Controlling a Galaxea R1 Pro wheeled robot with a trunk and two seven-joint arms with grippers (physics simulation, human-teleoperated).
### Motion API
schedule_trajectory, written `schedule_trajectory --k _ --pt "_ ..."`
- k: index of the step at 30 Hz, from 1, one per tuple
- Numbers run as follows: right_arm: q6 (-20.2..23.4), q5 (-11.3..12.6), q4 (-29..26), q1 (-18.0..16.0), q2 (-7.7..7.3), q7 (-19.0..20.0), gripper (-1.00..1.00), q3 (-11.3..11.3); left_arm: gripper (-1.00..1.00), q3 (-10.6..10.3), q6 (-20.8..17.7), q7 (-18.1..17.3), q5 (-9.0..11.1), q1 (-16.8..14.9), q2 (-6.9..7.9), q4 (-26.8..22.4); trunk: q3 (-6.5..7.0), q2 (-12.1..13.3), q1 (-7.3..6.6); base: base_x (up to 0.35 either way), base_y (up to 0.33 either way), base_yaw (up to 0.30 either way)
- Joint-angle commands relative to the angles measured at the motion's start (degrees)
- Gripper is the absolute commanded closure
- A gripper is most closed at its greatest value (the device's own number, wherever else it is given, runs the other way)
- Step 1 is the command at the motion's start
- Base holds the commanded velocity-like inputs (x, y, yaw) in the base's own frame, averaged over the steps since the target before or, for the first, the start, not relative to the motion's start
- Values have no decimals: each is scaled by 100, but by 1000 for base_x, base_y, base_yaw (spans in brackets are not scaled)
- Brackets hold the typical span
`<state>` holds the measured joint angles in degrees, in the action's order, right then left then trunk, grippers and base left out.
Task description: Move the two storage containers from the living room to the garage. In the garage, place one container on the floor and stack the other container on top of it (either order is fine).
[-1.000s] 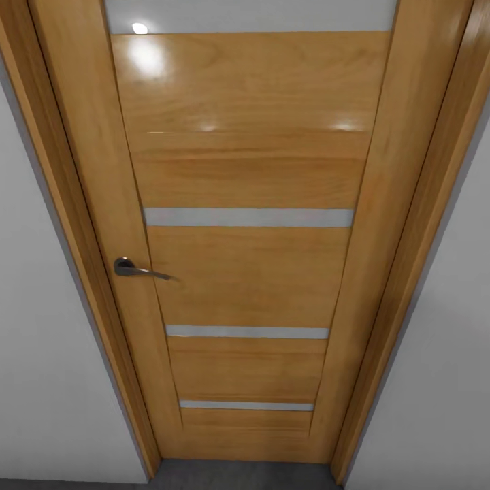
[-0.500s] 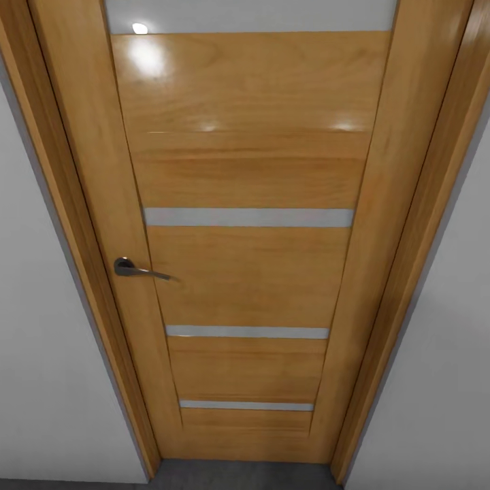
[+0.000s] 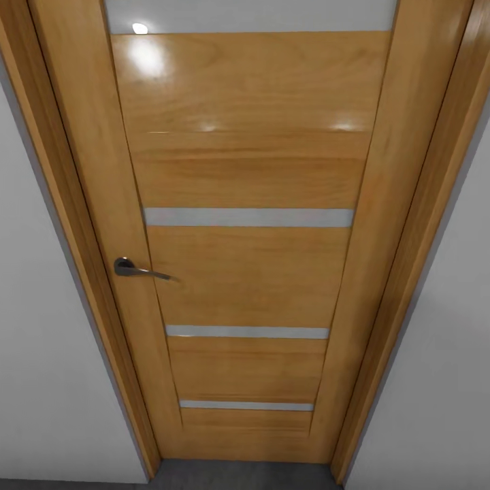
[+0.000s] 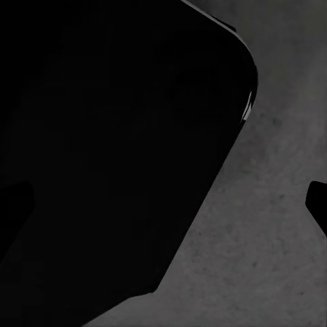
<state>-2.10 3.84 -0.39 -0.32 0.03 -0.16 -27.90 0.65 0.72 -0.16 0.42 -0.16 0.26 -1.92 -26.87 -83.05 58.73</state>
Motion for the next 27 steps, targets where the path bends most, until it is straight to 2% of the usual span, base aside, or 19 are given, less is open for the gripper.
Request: schedule_trajectory --k 1,27 --pt "-10 37 6 -3 -2 -2 -100 -44 -100 6 8 -2 3 -2 0 -1 -6 -3 0 0 0 0" --pt "-27 37 4 -3 -4 -2 -100 -45 -100 3 8 -2 2 -2 0 -1 -6 -3 0 0 0 0"
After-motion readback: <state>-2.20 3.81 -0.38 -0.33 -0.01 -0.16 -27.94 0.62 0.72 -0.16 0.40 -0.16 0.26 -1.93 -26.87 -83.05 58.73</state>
